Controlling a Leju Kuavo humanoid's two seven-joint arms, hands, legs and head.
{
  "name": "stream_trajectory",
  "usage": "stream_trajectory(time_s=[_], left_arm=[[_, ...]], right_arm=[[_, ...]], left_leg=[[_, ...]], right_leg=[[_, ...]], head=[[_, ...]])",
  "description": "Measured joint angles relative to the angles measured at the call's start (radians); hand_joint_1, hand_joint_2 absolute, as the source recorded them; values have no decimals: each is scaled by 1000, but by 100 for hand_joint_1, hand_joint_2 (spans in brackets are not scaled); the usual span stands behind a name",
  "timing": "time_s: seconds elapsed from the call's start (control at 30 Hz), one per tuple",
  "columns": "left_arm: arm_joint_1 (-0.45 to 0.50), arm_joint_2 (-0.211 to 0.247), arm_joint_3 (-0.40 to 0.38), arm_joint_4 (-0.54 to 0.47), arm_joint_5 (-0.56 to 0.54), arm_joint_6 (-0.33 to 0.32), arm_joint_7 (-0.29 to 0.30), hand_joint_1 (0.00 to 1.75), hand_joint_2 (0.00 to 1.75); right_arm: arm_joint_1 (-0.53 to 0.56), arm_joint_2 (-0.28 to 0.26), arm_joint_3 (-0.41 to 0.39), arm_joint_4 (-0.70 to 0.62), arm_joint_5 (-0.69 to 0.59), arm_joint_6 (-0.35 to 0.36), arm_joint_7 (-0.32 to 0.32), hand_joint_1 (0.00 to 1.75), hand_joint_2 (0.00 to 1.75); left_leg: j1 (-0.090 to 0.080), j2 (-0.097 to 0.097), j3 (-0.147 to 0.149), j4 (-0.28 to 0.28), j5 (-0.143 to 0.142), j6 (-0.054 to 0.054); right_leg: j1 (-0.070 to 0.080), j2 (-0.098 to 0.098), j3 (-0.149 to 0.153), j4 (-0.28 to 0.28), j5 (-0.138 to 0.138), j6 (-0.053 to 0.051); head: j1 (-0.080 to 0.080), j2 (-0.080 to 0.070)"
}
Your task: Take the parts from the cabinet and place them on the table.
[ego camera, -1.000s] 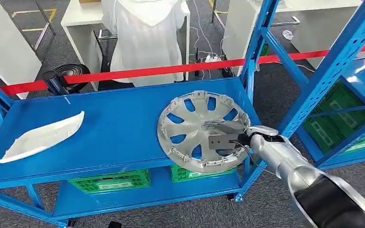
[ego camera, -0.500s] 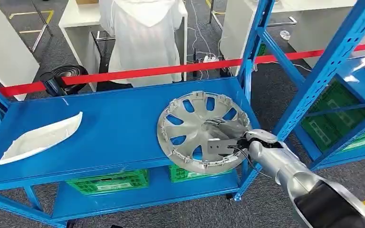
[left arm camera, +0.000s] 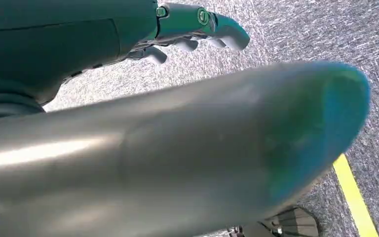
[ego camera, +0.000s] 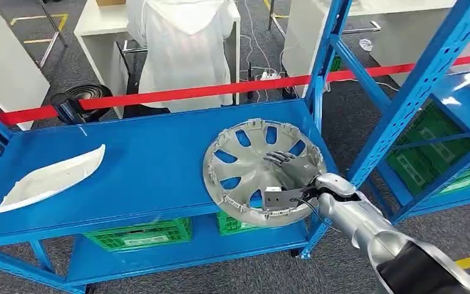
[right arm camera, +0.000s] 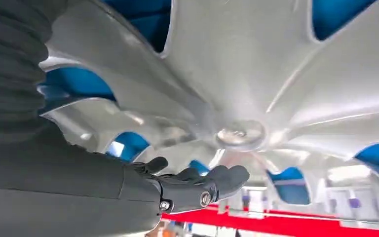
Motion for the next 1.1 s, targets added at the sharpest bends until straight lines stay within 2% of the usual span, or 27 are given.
stream_trajectory(time_s=[0.1, 0.57, 0.73, 1.1], left_arm=[[8, 0, 1, 0, 1, 0, -10, 0, 0], [19, 1, 16, 0, 16, 10, -27, 0, 0], [24, 2, 16, 1, 12, 11, -23, 0, 0], [29, 3, 42, 1, 33, 36, -16, 0, 0]], right_arm=[[14, 0, -7, -3, 18, -53, 12, 0, 0], [90, 8, -101, -108, 101, -192, 71, 0, 0], [93, 37, -150, -132, 123, -184, 85, 0, 0], [51, 93, -179, -111, 149, -159, 32, 0, 0]], left_leg=[[0, 0, 0, 0, 0, 0], [2, 0, -2, 0, 0, -1], [1, -5, -5, 0, 2, -2], [1, -7, -12, 0, 2, -2]], right_leg=[[0, 0, -1, 0, 0, 0], [2, 0, -2, 0, 0, 0], [1, -4, -5, 1, 0, 0], [1, -5, -12, 1, -1, -1]], head=[[0, 0], [0, 0], [0, 0], [0, 0]])
